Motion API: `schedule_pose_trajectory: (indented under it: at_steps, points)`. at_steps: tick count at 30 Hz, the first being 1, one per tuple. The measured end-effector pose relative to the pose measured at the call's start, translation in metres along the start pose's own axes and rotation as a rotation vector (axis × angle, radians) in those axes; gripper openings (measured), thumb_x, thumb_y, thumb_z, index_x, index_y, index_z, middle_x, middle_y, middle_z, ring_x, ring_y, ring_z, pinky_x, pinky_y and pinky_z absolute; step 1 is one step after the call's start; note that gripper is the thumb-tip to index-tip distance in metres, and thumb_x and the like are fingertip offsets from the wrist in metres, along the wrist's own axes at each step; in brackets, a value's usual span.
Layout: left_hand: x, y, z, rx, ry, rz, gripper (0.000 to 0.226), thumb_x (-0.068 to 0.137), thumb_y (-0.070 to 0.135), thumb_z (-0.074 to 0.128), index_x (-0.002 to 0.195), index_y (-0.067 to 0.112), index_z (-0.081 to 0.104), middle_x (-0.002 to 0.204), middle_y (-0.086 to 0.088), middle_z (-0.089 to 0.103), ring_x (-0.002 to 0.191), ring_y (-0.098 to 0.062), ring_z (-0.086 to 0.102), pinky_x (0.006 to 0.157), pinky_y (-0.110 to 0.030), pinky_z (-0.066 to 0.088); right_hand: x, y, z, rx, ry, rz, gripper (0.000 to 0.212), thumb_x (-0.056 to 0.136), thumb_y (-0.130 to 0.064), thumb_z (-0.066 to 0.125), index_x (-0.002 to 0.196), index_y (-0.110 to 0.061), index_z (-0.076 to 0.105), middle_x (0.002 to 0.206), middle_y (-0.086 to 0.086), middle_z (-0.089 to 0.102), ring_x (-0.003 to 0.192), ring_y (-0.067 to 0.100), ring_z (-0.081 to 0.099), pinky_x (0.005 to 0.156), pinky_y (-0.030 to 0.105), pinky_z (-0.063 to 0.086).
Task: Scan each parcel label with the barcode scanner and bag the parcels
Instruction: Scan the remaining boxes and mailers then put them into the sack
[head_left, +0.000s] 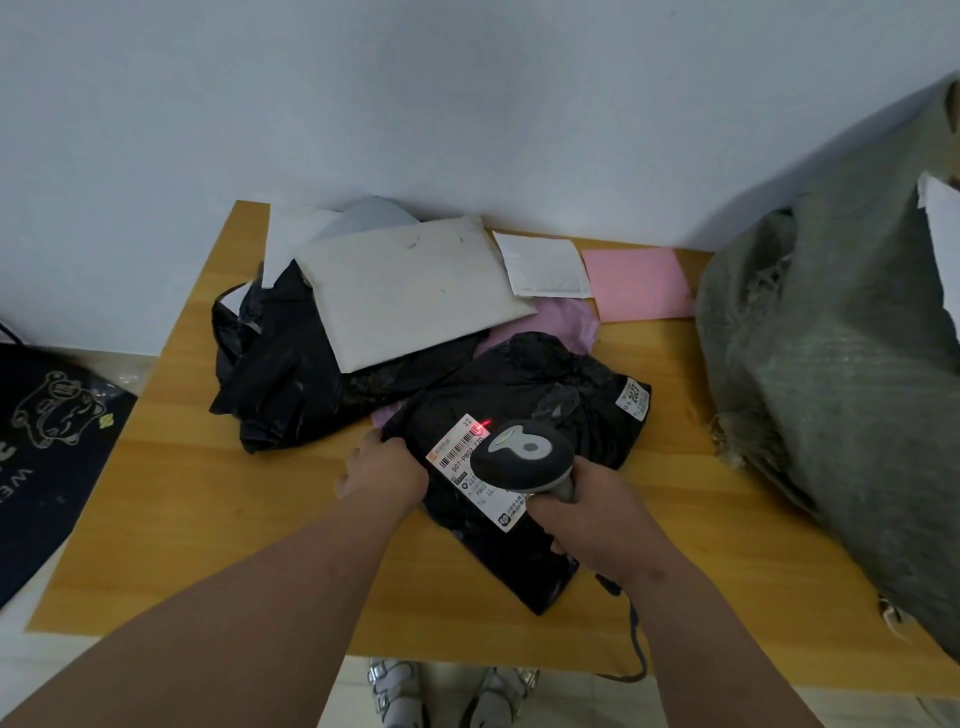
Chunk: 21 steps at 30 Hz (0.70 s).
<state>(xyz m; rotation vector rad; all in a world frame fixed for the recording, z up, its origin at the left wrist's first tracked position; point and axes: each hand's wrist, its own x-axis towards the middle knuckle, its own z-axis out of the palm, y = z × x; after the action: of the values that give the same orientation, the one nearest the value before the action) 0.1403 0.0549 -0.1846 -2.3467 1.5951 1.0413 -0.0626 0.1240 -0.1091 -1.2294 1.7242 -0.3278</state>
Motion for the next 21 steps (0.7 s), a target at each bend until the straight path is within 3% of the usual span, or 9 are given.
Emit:
schedule_pose_trajectory:
  at_steps: [5,9,13,17,21]
  points:
    - [-0.008,0.003,0.001,0.091,0.018,0.019,0.050,0.088,0.012,0.043,0.138,0.017,0.045,0.153,0.002,0.026,0.136,-0.027,0.027,0.107,-0.044,0.030,0.003,0.000,-0.001,-0.014,0.001,-0.003,0.016,0.082,-0.031,0.063,0.089,-0.016,0.060,0.080,0.009,0.067,0.080,0.033,0.069,0.070,0.048,0.058]
    - [-0.010,-0.001,0.002,0.088,0.073,0.048,0.046,0.091,0.013,0.047,0.137,0.013,0.043,0.150,0.000,0.028,0.132,-0.027,0.035,0.103,-0.042,0.034,0.005,0.000,-0.002,-0.023,-0.007,-0.004,0.016,0.083,-0.032,0.062,0.092,-0.018,0.061,0.082,0.009,0.068,0.081,0.033,0.069,0.071,0.049,0.058]
    - [-0.007,-0.004,0.002,-0.030,0.145,0.117,0.036,0.093,0.007,0.047,0.129,0.002,0.048,0.143,-0.013,0.038,0.124,-0.033,0.046,0.096,-0.042,0.042,0.007,0.000,-0.002,-0.026,-0.006,0.004,0.016,0.083,-0.031,0.062,0.093,-0.018,0.062,0.083,0.008,0.069,0.080,0.031,0.069,0.072,0.049,0.058]
    - [-0.008,-0.005,-0.002,-0.236,0.213,0.117,0.038,0.095,0.004,0.045,0.133,0.002,0.052,0.147,-0.013,0.037,0.130,-0.030,0.042,0.100,-0.035,0.039,0.009,0.002,-0.003,-0.028,-0.005,0.005,0.016,0.084,-0.030,0.062,0.092,-0.017,0.061,0.083,0.010,0.069,0.080,0.033,0.069,0.072,0.049,0.058]
    - [-0.002,-0.005,-0.004,-0.460,0.193,-0.018,0.039,0.094,0.008,0.047,0.133,0.007,0.053,0.139,-0.014,0.040,0.095,-0.026,0.054,0.082,-0.033,0.045,0.010,0.003,-0.003,-0.010,-0.012,0.013,0.016,0.082,-0.032,0.062,0.092,-0.019,0.062,0.083,0.008,0.069,0.081,0.033,0.069,0.074,0.051,0.058]
